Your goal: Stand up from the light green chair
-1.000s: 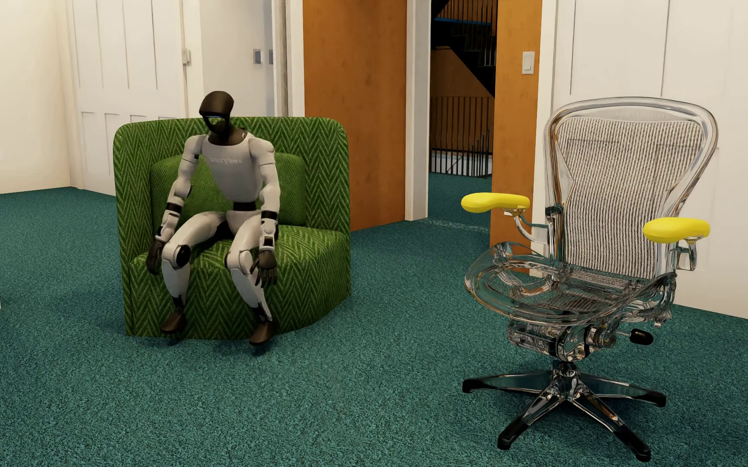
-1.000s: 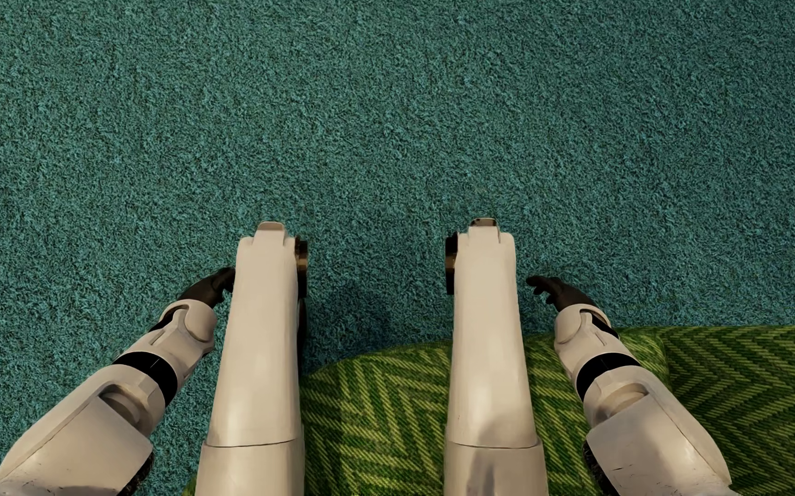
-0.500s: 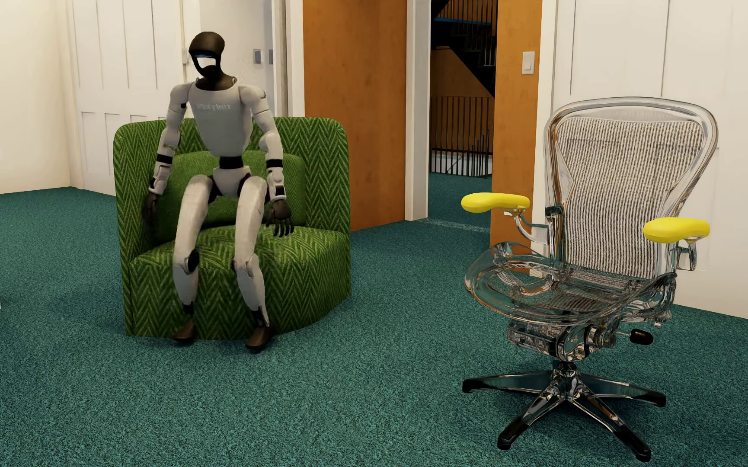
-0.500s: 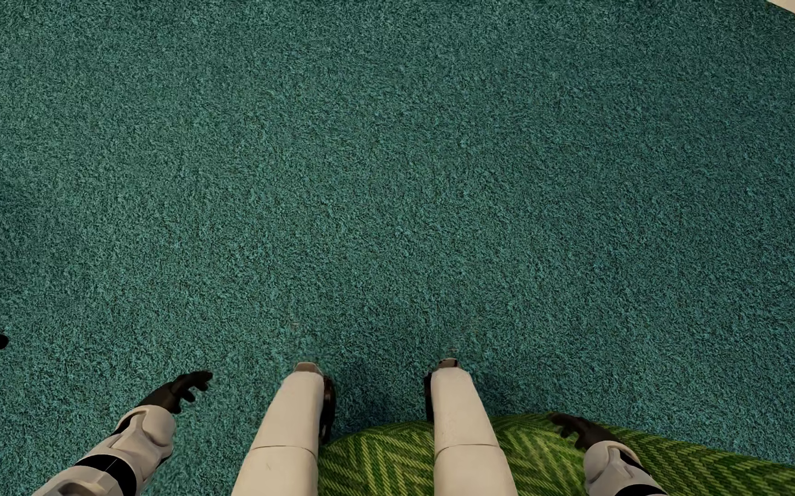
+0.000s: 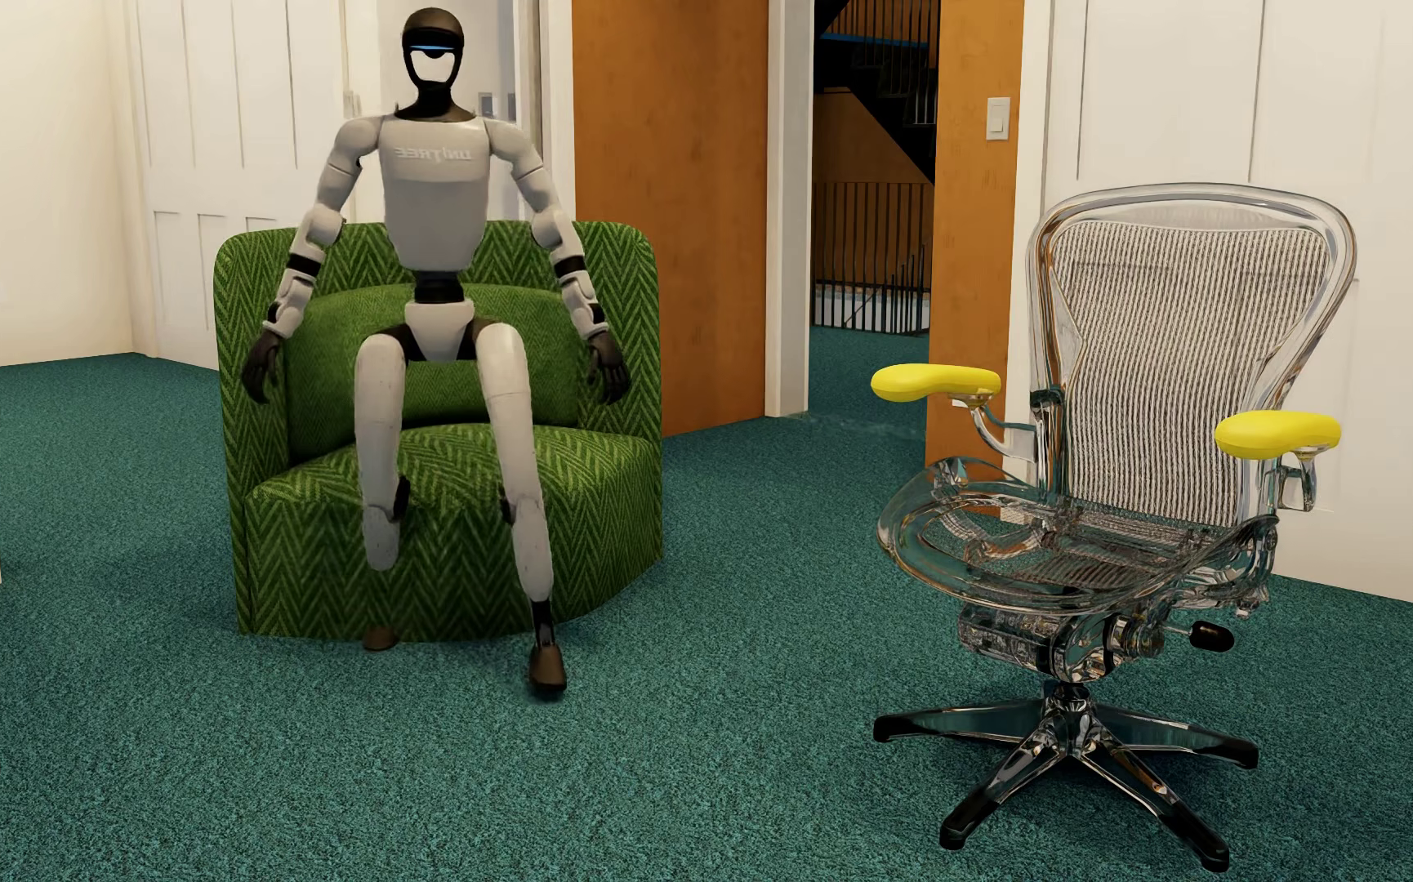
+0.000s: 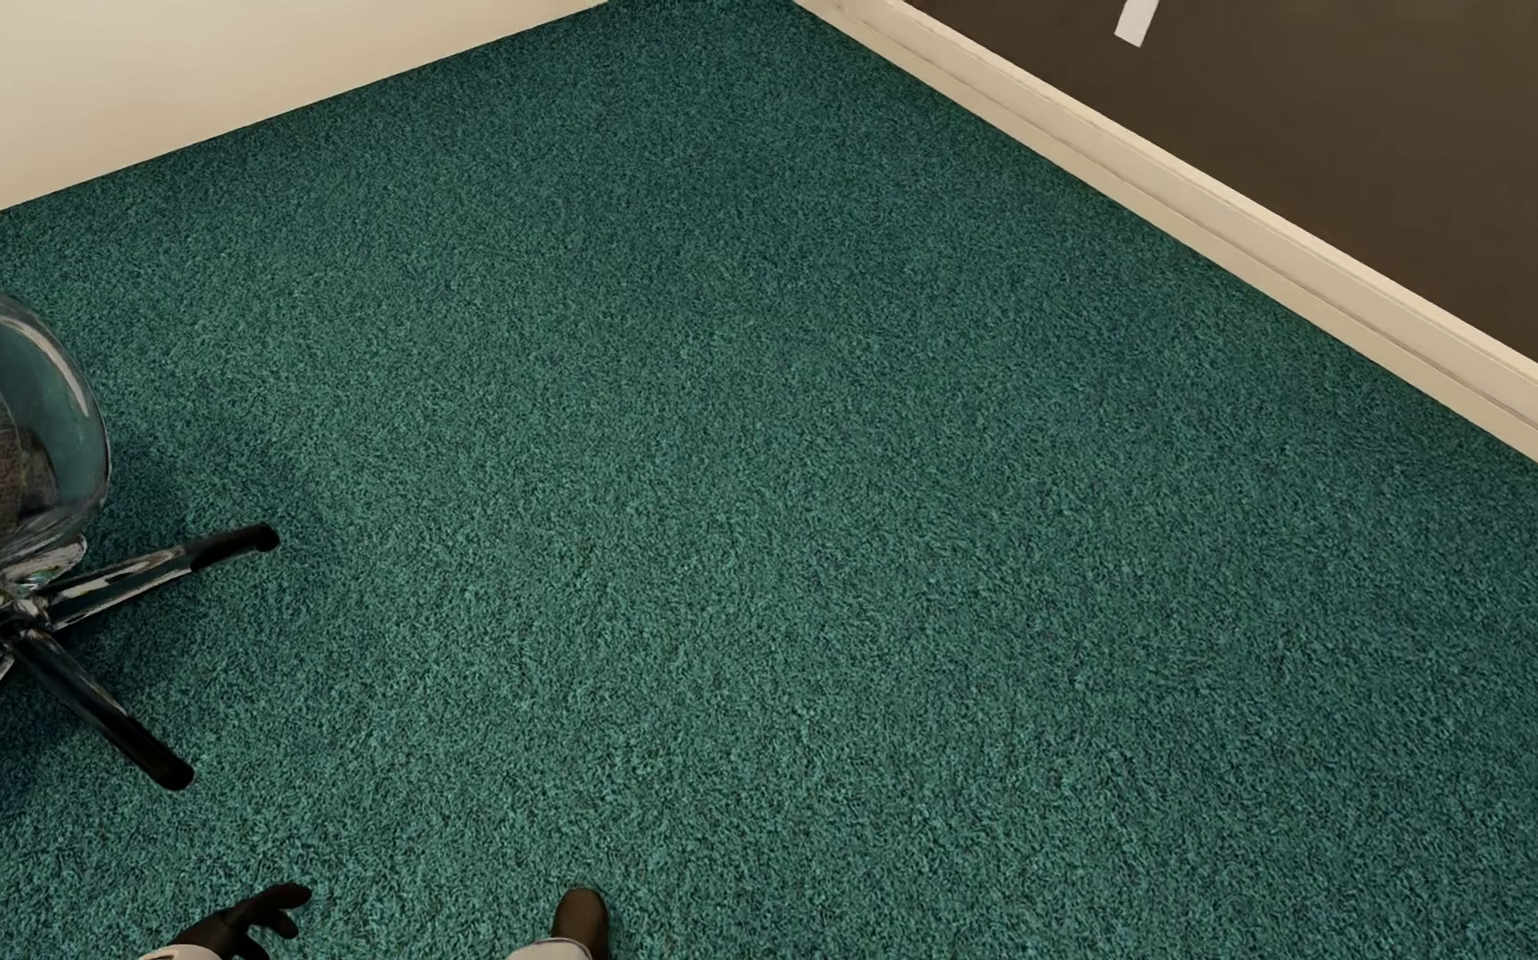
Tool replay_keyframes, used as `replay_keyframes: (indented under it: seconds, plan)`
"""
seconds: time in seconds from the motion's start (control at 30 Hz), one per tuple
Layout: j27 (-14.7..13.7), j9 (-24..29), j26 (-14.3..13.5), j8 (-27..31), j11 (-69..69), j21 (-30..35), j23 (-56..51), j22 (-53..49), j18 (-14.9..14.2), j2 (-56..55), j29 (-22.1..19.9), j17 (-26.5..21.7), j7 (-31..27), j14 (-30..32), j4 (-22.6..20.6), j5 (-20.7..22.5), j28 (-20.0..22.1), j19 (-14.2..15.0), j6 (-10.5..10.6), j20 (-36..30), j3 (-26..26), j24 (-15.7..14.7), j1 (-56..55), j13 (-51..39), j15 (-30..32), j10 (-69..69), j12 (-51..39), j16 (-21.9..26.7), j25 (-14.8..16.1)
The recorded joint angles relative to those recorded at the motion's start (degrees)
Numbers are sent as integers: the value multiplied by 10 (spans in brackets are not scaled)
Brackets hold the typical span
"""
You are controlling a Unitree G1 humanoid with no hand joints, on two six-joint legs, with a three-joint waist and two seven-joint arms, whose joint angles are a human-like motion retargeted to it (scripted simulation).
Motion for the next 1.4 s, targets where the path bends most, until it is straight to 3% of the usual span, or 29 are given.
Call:
replay_keyframes:
  seconds: [0.07,0.13,0.17,0.27,0.37,0.43,0.5,0.57,0.6,0.63,0.67,0.7,0.77,0.83,0.87,1.0,1.1,1.23,1.3,1.4]
  plan:
    - [-11,-3,-3,-9,43,-9,-13,2,12,17,-18,-5,9,35,-25,-37,-1,42,-4,-2,3,6,12,6,34,25,1,-13,11]
    - [-9,-6,0,13,188,-21,-21,-3,62,-34,-18,-5,10,14,-50,-65,1,81,-6,-16,-4,16,62,13,127,4,10,-15,9]
    - [-8,0,1,28,275,-33,-22,-8,85,-76,-24,2,16,20,-61,-69,2,78,-12,-25,-15,24,97,12,173,-27,8,-8,12]
    - [-4,22,2,73,426,-69,-23,-10,96,-205,-28,25,24,3,-74,-28,19,51,-10,-65,-52,21,162,29,108,-59,-12,8,7]
    - [6,26,-5,98,310,-82,-9,-14,94,-306,4,43,27,-35,-78,40,22,19,-8,-61,-80,1,223,41,75,-93,-26,25,-10]
    - [2,25,-13,97,125,-86,6,-11,94,-323,-6,53,30,-57,-82,82,31,9,-9,-70,-90,-6,265,47,112,-112,-27,34,4]
    - [6,15,-15,84,-19,-91,11,-4,99,-306,-4,49,40,-65,-92,95,26,13,-11,-79,-96,-6,303,63,178,-113,-25,32,10]
    - [13,3,-12,63,2,-102,18,-4,98,-279,4,35,43,-71,-104,81,16,21,-10,-67,-94,6,332,85,169,-69,-18,19,7]
    - [16,-3,-11,62,-3,-103,22,-6,82,-259,-1,27,46,-68,-98,80,24,13,-1,-57,-87,4,330,93,182,-10,-12,10,13]
    - [17,-3,-10,71,9,-94,34,-7,29,-238,2,25,49,-42,-78,85,27,5,5,-46,-79,-5,311,90,182,82,-4,5,18]
    - [22,-2,-5,75,19,-86,35,-8,-53,-216,1,24,53,27,-51,88,25,-10,10,-40,-71,-17,277,87,171,192,5,2,25]
    - [23,4,-1,70,23,-83,24,-11,-88,-190,-4,21,55,75,-26,88,15,-29,15,-43,-63,-27,234,84,150,305,7,0,35]
    - [12,18,2,64,25,-85,12,0,-52,-142,-19,21,43,26,-7,82,23,-34,15,-55,-46,-28,169,65,125,409,7,-7,35]
    - [2,7,3,70,22,-67,-9,3,-42,-116,-37,21,27,-4,5,66,18,-20,12,-35,-37,-38,125,55,107,361,22,-12,47]
    - [-2,1,2,71,21,-60,-18,4,-24,-108,-40,19,20,-11,5,56,15,-12,12,-27,-31,-37,113,52,97,296,27,-15,42]
    - [-10,-19,1,98,99,-9,-27,9,2,-140,-44,15,-37,77,20,17,17,18,20,-8,-32,-37,114,32,43,-8,48,-14,37]
    - [-11,-27,-1,122,108,6,-17,5,-27,-155,-41,19,-52,134,42,-8,14,39,27,-1,-38,-34,117,28,42,-38,53,-6,37]
    - [-12,-35,-14,143,116,12,-4,-12,9,-218,-26,22,-28,5,22,-46,9,77,22,10,-48,-12,167,21,93,-53,55,15,12]
    - [-8,-29,-18,146,117,1,22,-7,7,-242,-32,31,-18,0,5,-56,27,80,14,7,-47,-20,168,8,132,-53,40,17,26]
    - [10,-32,-21,118,136,25,27,-9,25,-254,25,34,-4,-11,-7,-34,28,60,8,35,-46,-25,191,8,112,-87,40,23,-13]
